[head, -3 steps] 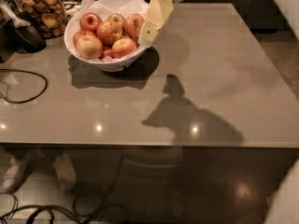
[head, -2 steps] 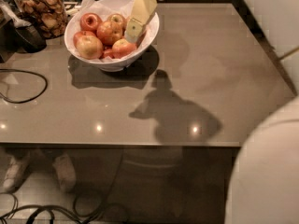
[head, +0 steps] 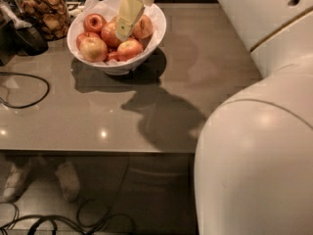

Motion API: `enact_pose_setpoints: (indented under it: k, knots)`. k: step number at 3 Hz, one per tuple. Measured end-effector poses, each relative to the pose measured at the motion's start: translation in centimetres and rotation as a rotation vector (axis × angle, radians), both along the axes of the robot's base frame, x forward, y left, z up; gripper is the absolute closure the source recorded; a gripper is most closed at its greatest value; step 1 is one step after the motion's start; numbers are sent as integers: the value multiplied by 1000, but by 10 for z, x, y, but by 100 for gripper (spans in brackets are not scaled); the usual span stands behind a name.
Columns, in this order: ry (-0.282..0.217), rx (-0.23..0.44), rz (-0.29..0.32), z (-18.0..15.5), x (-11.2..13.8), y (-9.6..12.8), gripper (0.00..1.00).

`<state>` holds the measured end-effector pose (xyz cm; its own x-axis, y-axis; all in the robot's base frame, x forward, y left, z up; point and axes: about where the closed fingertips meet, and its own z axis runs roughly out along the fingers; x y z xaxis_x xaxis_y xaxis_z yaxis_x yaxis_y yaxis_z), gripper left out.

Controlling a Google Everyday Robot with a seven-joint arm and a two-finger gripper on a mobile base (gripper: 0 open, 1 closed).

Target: Pick apple from white bowl

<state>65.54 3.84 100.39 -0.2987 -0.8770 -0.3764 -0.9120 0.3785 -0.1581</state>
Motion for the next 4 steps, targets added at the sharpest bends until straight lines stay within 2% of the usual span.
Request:
enact_pose_setpoints:
  k: [1, 2, 4]
  knots:
    - [8, -6, 3, -5, 9, 10, 23]
    - [27, -20, -13, -18, 16, 10, 22]
    - [95, -21, -30, -49, 21, 11, 22]
